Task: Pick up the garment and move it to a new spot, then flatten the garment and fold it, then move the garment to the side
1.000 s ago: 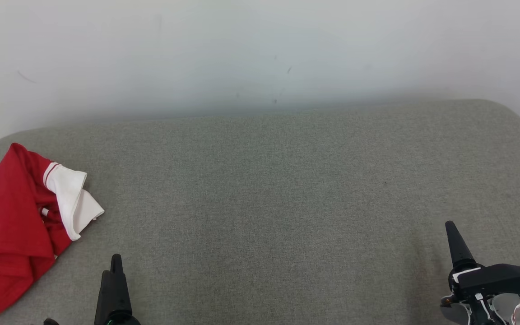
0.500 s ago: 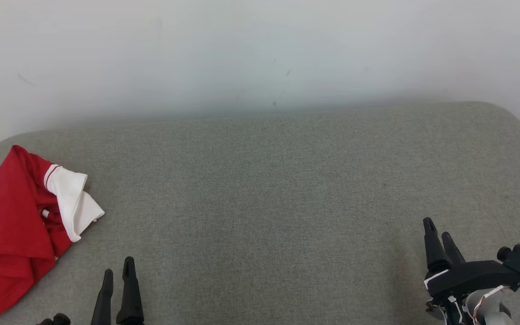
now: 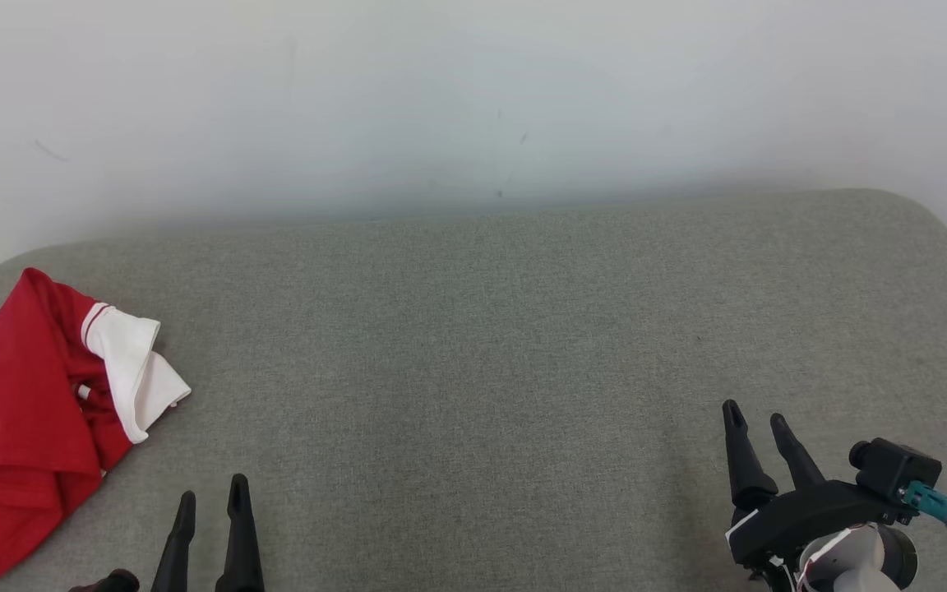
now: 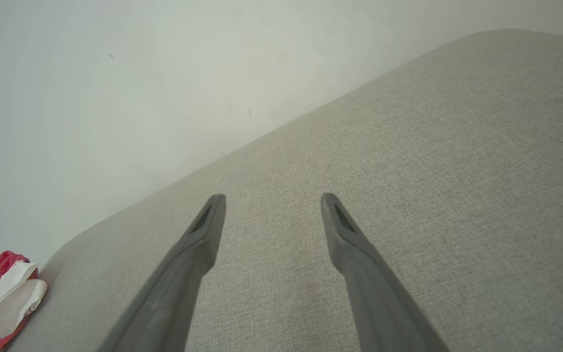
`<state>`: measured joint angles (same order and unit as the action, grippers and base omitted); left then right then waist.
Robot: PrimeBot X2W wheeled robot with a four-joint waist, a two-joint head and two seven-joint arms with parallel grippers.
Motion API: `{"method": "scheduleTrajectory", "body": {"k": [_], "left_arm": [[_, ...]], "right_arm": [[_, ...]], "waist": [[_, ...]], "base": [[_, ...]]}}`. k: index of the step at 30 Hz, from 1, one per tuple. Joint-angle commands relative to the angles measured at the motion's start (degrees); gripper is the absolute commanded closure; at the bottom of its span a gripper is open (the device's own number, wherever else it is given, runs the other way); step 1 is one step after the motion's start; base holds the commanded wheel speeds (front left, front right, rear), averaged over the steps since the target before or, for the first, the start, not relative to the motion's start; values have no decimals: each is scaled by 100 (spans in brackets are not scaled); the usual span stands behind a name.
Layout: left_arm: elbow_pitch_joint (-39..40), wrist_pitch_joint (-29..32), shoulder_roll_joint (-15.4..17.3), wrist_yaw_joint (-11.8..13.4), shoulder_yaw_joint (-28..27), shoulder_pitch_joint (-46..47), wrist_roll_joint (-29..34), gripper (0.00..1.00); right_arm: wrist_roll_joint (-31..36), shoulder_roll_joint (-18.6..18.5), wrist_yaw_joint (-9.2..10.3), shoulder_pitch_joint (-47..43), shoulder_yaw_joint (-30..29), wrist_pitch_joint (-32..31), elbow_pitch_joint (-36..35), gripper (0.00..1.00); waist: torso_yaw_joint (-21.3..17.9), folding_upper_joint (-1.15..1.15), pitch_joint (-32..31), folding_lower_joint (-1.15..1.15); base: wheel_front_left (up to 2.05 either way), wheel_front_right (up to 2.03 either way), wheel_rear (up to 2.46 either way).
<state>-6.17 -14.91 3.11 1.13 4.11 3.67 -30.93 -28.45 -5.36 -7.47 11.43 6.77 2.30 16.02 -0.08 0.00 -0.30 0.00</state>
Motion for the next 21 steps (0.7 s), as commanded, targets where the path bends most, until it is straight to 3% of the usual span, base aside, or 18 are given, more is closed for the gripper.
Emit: {"method": "scheduleTrajectory", "body": {"k": [1, 21], "left_arm": [[60, -9, 78, 69, -52, -45, 301, 0], [208, -11, 195, 405, -79, -226, 1459, 0]], "right_arm": [[237, -66, -3, 24, 103, 100, -22, 0], [1351, -70, -3, -79, 603, 576, -81, 0]], "waist": [[-5, 0, -6, 0], [-20, 0, -54, 0]], "base": [[0, 0, 0], [0, 0, 0]]}}
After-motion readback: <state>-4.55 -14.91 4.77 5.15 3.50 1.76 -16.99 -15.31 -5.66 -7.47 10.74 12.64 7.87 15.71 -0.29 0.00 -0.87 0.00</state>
